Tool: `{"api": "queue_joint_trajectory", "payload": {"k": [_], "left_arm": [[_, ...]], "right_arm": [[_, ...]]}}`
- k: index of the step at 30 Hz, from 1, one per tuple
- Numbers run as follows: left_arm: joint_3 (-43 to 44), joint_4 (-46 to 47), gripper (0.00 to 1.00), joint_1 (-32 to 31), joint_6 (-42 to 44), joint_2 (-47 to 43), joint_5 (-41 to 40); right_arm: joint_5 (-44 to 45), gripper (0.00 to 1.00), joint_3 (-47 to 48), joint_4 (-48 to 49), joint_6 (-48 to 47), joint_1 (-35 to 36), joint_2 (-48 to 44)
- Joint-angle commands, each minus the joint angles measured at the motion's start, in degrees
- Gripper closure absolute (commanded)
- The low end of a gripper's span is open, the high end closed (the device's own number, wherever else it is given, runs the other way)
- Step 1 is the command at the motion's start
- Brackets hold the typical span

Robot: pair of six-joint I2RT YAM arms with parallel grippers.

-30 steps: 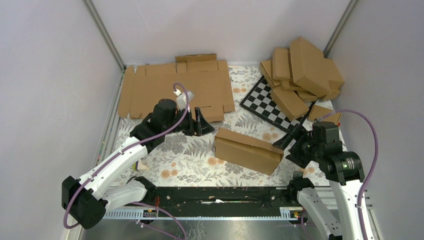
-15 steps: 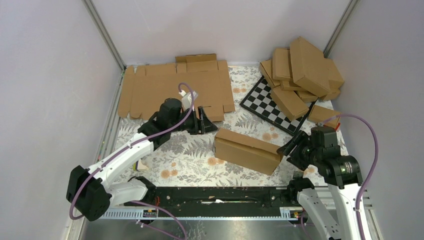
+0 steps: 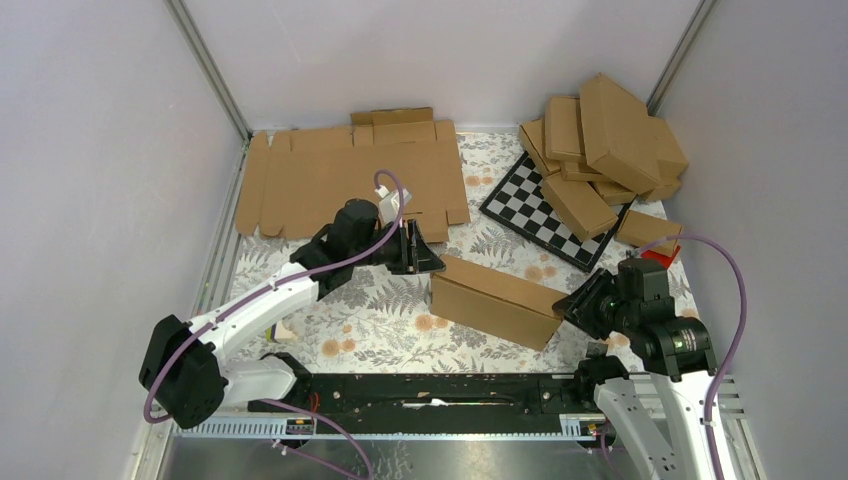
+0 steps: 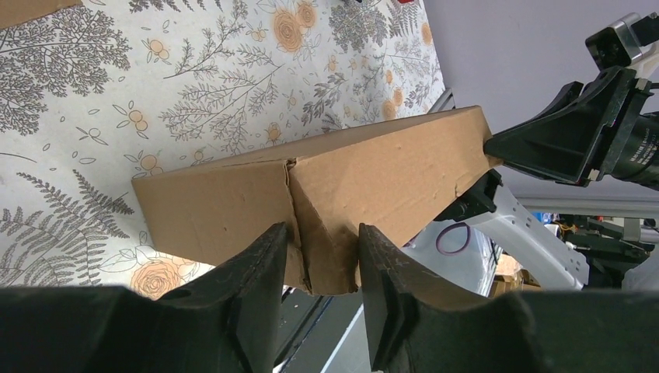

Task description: Fold the paper box

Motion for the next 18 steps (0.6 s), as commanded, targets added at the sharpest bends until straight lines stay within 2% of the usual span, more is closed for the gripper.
{"api": "queue_joint_trajectory", "payload": {"k": [1, 4, 7, 12, 15, 18], "left_arm": [[-0.6, 3.0, 0.62, -0.3, -0.1, 0.2, 0.6], [-0.8, 3.0, 0.62, -0.3, 0.0, 0.5, 0.6], [-0.4, 2.3, 0.63, -0.3, 0.4, 0.3, 0.0], [0.8, -0.2, 0.62, -0.3, 1.8, -0.5, -1.8], [0.9, -0.8, 0.55, -0.2, 2.3, -1.3, -2.7], [1.1, -1.6, 0.48, 0.9, 2.9, -2.3, -3.3]], "right_arm": [[3.0, 0.59, -4.0, -3.3, -1.3, -0.2, -0.6], [3.3, 0.57, -4.7, -3.3, -1.5, -0.2, -1.3], [3.6, 0.48, -2.2, -3.2, -3.1, -0.2, -0.4], [1.7, 0.44, 1.7, -2.5, -7.0, -0.2, 1.3], [-1.7, 0.37, 1.1, -0.7, -9.7, -0.2, 1.6], [-4.3, 0.35, -0.2, 1.7, -10.6, -0.1, 1.2]]}}
